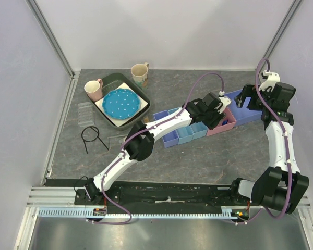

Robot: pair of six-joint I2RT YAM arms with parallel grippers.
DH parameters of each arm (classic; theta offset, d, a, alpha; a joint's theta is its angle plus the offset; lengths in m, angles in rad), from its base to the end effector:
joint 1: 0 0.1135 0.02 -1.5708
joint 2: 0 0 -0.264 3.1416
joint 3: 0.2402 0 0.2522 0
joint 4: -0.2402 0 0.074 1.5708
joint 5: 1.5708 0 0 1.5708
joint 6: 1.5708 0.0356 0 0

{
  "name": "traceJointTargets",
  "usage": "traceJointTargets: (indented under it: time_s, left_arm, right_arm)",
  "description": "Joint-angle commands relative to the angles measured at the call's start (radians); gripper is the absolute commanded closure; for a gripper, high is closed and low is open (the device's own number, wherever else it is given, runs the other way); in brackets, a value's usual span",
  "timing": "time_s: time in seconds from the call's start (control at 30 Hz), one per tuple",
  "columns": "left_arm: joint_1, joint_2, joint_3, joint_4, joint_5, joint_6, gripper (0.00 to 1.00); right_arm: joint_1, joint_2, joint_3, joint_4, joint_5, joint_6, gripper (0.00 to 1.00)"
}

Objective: Organize the chemistry lab equipment

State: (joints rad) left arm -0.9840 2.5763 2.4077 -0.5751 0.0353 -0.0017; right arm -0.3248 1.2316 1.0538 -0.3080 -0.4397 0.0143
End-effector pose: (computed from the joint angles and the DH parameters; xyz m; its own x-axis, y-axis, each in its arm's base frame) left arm 0.3174 -0.4796 0.1988 -0.3763 0.5629 -0.7359 0.8459 0.5327 -0.0252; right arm 0.2681 -0.0743 0.3286 -0.4434 0.1630 -0.8814 -0.0616 0.9755 0.2114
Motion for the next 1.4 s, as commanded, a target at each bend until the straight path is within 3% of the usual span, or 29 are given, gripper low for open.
traceJointTargets:
  time_s: [0.0,0.27,0.63,0.7,0.83,0.97,1.07,1.17,1.2,1.37]
  left_arm:
    - [-0.010,0.007,0.041,-0.003,-0.011,0.034,0.33]
    - [-0.008,-0.105,0.010,0.035,-0.014,0.009,0.27]
    - [-0.007,-0.518,-0.338,0.211,-0.078,-0.080,0.26]
    - [-0.005,-0.603,-0.484,0.262,-0.103,-0.092,0.26]
    - [0.007,-0.902,-0.833,0.406,-0.184,-0.116,0.21]
    - [0.089,-1.299,-1.207,0.449,-0.175,-0.182,0.10]
    - [0.215,-1.553,-1.402,0.414,-0.109,-0.253,0.03]
    - [0.306,-1.727,-1.518,0.322,-0.147,-0.236,0.00]
    - [0.318,-1.827,-1.535,0.292,-0.162,-0.222,0.00]
    - [0.329,-2.039,-1.631,0.147,-0.274,-0.147,0.00]
  right_arm:
    - [-0.003,0.003,-0.006,0.030,-0.014,0.010,0.02]
    - [-0.003,0.002,-0.012,0.029,-0.082,-0.008,0.02]
    - [-0.003,0.002,-0.034,0.007,-0.326,-0.140,0.02]
    - [-0.003,0.006,-0.037,0.003,-0.382,-0.160,0.02]
    - [-0.003,0.034,-0.067,0.004,-0.652,-0.191,0.02]
    - [0.032,0.049,-0.090,0.001,-0.709,-0.209,0.02]
    - [0.165,0.020,-0.049,-0.090,-0.618,-0.324,0.02]
    - [0.366,-0.003,0.003,-0.198,-0.481,-0.416,0.02]
    - [0.407,-0.001,0.020,-0.236,-0.452,-0.428,0.02]
    - [0.754,0.116,0.191,-0.386,-0.234,-0.485,0.02]
